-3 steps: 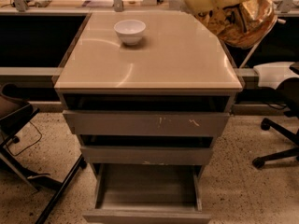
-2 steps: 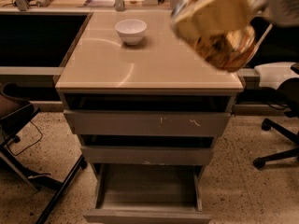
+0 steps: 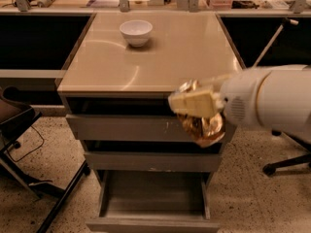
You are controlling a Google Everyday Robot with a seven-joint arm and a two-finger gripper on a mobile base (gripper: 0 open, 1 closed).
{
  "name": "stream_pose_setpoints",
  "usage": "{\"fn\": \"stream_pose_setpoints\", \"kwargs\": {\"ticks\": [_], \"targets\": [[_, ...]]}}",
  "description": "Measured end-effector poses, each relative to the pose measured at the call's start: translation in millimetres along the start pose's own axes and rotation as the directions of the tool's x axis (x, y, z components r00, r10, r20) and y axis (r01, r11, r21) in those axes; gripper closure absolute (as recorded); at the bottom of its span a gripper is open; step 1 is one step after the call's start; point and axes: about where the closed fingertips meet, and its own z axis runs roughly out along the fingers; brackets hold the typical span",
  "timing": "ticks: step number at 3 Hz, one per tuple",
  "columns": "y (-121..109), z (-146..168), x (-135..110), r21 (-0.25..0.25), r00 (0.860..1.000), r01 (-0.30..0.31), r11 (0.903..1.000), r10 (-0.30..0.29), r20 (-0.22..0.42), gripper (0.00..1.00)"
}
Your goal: Place orange can into bottom drawer
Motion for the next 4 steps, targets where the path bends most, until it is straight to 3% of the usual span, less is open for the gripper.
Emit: {"fn": "stream_pose_setpoints", "kwargs": {"ticks": [1,2,3,4], "targets": [[6,54,84,-0.045,0.982,-0.164,0.9854,0.159,-0.106,1.0],[6,54,84,-0.045,0.982,-0.164,0.9854,0.159,-0.106,1.0],[-5,72,101,-0.008,0.979,-0.184,0.9829,0.182,-0.093,1.0],[-7,135,199,-0.004,0.934,-0.317,0.9486,0.311,-0.175,1.0]]}}
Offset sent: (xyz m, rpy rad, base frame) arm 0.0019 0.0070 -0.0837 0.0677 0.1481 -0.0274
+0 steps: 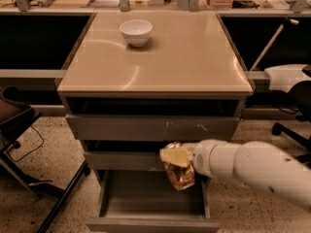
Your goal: Place orange can into bottom drawer
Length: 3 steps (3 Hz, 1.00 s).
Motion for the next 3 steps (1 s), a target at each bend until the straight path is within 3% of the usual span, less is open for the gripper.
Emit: {"fn": "stream_pose_setpoints", "kwargs": {"ticks": [1,2,3], "targets": [[-70,98,87,0.055,0.969,-0.233,0.9708,0.237,-0.065,1.0],[-84,118,108,0.073,0.96,-0.269,0.9605,0.273,-0.06,1.0],[-72,123,107,0.069,0.971,-0.233,0.9699,0.236,-0.032,1.0]]}}
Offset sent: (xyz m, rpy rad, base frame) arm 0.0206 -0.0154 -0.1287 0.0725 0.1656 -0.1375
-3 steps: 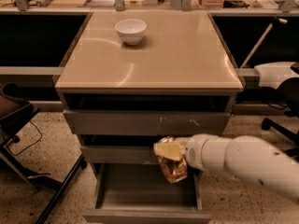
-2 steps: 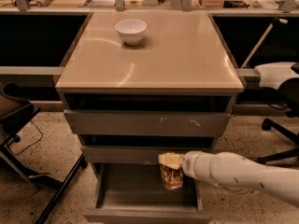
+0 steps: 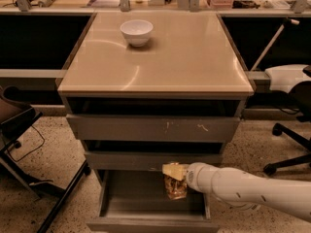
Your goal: Place orange can into bottom drawer
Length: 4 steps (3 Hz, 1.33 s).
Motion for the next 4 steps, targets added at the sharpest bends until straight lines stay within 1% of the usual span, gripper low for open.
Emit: {"fn": "stream_pose_setpoints", "kwargs": {"ticks": [1,2,3,4], "targets": [[-19,38,24,0.041,0.999,0.037,0.9985,-0.038,0.024,1.0],[-63,90,32,0.141,0.998,-0.002,0.9901,-0.008,0.068,1.0],[-121,120,14,0.28,0.986,-0.091,0.9556,0.048,0.157,1.0],[-124,118,16,0.289,0.985,-0.097,0.9525,0.051,0.164,1.0]]}}
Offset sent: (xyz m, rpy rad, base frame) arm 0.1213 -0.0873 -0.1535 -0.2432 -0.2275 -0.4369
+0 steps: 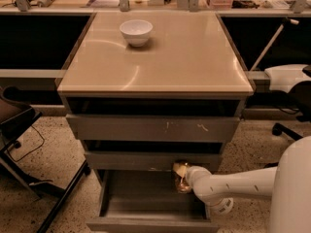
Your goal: Place orange can into bottom drawer
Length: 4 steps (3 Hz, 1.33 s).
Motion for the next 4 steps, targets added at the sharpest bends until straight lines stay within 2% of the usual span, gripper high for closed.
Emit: {"fn": "stream_pose_setpoints", "kwargs": {"ticks": [1,2,3,4], "targets": [[-4,3,4,0.004,1.0,0.008,1.0,-0.008,-0.004,1.0],[-38,33,39,0.065,0.998,-0.012,0.9978,0.016,-0.067,1.0],[-104,83,109,0.183,0.974,-0.056,0.9815,0.095,-0.208,1.0],[-143,108,157,0.253,0.942,-0.085,0.9638,0.161,-0.296,1.0]]}}
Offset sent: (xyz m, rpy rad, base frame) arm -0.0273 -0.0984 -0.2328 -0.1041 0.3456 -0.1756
